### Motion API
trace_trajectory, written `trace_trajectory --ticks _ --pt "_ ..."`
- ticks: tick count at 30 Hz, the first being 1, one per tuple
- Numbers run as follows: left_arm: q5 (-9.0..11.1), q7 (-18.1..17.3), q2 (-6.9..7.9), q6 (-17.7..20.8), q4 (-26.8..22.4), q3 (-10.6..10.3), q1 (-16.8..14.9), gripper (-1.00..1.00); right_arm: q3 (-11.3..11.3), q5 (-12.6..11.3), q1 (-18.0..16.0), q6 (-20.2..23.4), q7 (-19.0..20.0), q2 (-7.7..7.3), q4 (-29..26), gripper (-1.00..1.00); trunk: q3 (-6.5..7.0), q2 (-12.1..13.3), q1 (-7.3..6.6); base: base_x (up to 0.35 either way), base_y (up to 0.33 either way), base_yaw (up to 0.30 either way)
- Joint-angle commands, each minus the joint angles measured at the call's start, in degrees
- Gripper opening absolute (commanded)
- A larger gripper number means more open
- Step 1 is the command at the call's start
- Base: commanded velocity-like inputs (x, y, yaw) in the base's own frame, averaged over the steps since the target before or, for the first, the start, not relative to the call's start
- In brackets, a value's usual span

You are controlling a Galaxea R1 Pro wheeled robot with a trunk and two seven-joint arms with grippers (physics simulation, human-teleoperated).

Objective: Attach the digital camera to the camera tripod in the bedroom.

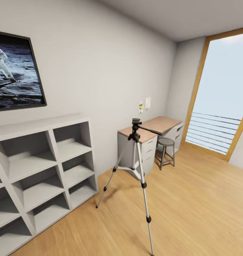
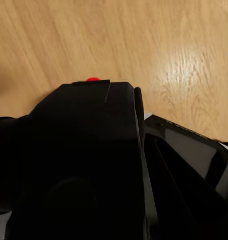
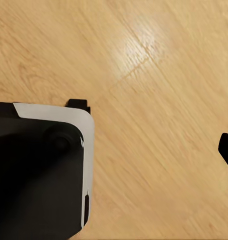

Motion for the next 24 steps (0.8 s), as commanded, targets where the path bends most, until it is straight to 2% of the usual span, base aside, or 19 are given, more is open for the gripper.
trace_trajectory --ticks 1,24 --pt "0.14 -0.32 0.02 0.25 -0.02 0.32 -0.01 -1.0 -0.49 0.5 -0.06 -0.09 0.11 0.0 0.18 1.0 -0.01 -0.03 0.05 0.329 0.0 0.0" --pt "0.02 -0.33 -0.01 0.26 -0.02 0.32 -0.01 -1.0 -0.59 0.34 -0.06 -0.27 0.11 0.0 0.18 1.0 -0.01 -0.03 0.05 0.328 0.0 0.0"
